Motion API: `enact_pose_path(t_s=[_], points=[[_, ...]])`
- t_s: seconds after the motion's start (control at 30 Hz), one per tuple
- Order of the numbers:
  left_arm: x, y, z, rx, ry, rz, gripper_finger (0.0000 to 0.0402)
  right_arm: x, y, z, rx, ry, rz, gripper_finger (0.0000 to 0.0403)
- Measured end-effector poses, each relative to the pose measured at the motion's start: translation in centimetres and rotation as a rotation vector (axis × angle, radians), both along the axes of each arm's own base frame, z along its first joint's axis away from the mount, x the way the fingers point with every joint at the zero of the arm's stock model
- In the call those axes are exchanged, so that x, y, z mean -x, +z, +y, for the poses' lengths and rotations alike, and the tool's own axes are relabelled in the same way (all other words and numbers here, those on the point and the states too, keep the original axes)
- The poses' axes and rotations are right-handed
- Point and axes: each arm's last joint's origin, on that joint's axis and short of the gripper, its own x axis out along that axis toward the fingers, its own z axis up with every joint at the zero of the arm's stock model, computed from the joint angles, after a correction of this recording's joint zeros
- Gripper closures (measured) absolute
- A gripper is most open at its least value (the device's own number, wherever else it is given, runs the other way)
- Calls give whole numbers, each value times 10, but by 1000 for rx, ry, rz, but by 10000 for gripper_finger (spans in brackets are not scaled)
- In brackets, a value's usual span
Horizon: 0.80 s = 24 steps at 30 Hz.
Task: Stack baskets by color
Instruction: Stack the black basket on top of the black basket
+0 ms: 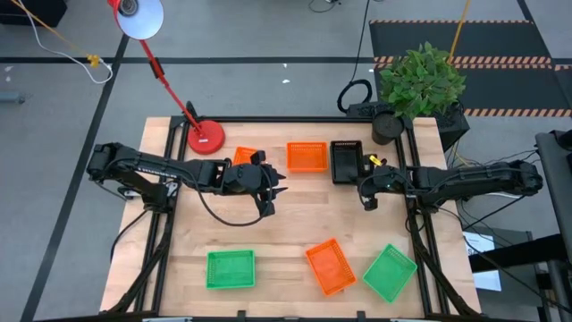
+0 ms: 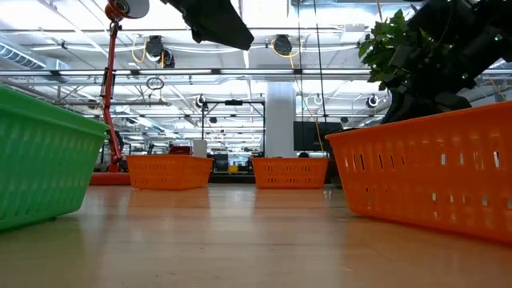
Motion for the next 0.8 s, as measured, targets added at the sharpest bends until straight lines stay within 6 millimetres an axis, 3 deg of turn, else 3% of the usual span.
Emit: enact_pose_path(t_s=[0.8], points=[[0, 0, 0, 2, 1, -1, 254, 1, 0, -7, -47, -86, -17, 260]])
